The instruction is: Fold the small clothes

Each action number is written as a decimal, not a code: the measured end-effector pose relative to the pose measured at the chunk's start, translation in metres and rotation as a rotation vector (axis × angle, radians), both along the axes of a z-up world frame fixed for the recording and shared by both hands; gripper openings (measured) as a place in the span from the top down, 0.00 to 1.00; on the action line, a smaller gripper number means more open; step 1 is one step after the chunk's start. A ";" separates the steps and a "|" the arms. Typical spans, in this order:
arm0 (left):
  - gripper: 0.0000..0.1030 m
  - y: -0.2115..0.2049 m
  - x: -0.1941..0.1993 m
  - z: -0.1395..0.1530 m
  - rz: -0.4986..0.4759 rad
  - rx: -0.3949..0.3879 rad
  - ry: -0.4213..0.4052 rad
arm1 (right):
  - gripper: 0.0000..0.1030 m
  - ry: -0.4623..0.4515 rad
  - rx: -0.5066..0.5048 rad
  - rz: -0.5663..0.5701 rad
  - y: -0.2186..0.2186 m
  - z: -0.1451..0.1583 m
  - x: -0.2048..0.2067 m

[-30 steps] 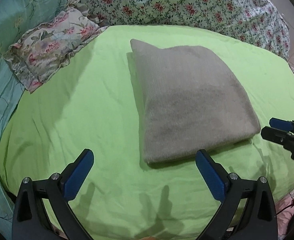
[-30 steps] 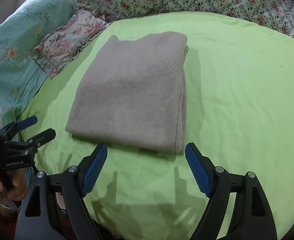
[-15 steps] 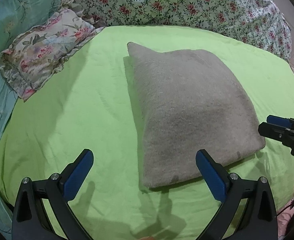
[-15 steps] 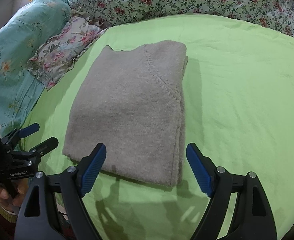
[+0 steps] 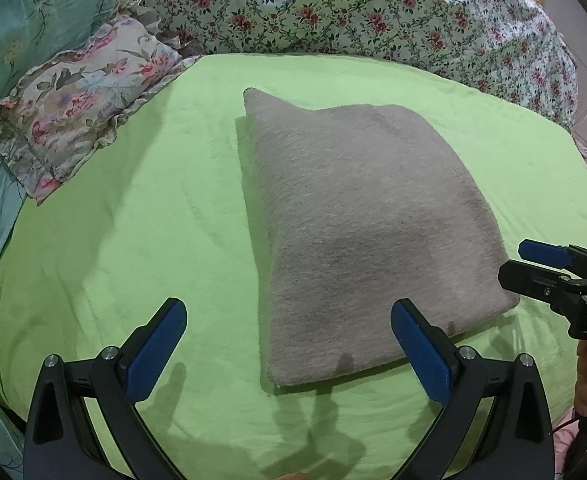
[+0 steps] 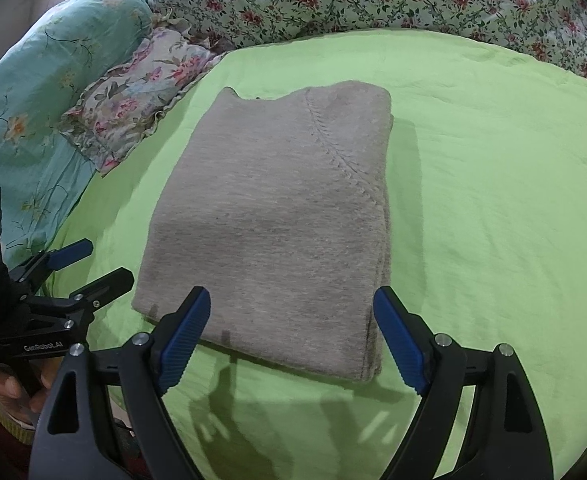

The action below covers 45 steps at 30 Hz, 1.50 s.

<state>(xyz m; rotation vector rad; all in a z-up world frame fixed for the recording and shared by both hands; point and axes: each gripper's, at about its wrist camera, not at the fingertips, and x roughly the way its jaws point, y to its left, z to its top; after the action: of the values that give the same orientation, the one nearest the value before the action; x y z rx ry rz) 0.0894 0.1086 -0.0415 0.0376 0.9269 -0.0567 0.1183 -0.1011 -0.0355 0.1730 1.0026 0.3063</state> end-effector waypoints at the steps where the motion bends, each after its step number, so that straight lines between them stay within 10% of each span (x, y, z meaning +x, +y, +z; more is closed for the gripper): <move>1: 0.01 0.000 0.000 0.000 -0.002 -0.001 -0.001 | 0.18 0.000 0.000 0.000 0.000 0.000 0.000; 45: 0.01 -0.008 0.003 0.002 -0.039 0.041 -0.022 | 0.16 0.006 0.009 -0.004 0.005 0.000 0.000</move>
<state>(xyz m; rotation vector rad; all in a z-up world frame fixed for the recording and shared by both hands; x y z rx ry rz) 0.0921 0.1005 -0.0399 0.0940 0.9055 -0.0738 0.1187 -0.0957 -0.0355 0.1842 1.0065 0.3072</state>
